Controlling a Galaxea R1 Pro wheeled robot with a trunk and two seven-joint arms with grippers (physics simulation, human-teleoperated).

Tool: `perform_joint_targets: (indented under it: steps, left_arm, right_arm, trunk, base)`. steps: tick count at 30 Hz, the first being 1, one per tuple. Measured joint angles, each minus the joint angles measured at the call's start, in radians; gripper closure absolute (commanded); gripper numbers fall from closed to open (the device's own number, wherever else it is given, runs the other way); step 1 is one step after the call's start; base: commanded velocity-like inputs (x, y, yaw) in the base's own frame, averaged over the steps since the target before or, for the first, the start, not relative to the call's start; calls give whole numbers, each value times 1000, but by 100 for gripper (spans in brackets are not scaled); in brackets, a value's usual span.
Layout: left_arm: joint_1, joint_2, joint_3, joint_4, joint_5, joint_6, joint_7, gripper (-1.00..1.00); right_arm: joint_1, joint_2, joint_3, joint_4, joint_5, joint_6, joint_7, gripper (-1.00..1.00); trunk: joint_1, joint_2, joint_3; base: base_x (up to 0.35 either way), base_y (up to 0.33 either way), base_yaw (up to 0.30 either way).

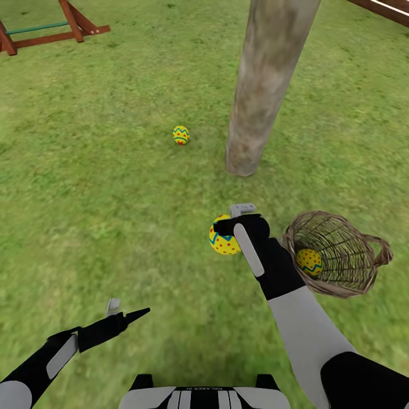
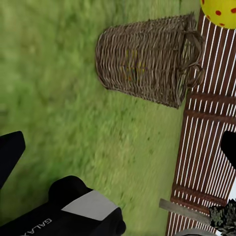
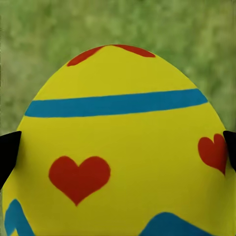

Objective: Take the three Easter eggs out of the wicker basket on the lawn in the garden, then place them on the lawn next to a single tree (choose any tree) so that all three eggs are next to the same tree and none are left in the basket.

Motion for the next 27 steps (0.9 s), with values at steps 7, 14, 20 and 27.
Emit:
perform_joint_targets:
  steps: [7,14,20,27]
  left_arm:
    - [0,3,1,-3,0,5,-13,-100]
    - [0,3,0,-3,-1,5,-38,-100]
    - [0,3,0,-3,-2,5,-38,-100]
    - [0,3,0,2,-2,-3,-38,-100]
  right_arm:
    - [0,0,2,-6,-2,-1,0,100]
    - [0,0,3,3,-1,-24,0,100]
    - [0,0,2,7,0,-26,0,100]
    - [0,0,2,106,1,-137,1,100]
  trunk:
    - [0,0,2]
    - [0,0,6]
    - [0,0,6]
    - [0,0,6]
  base:
    - [25,62,-81]
    - [127,269,-165]
    - [132,273,-46]
    - [63,86,-202]
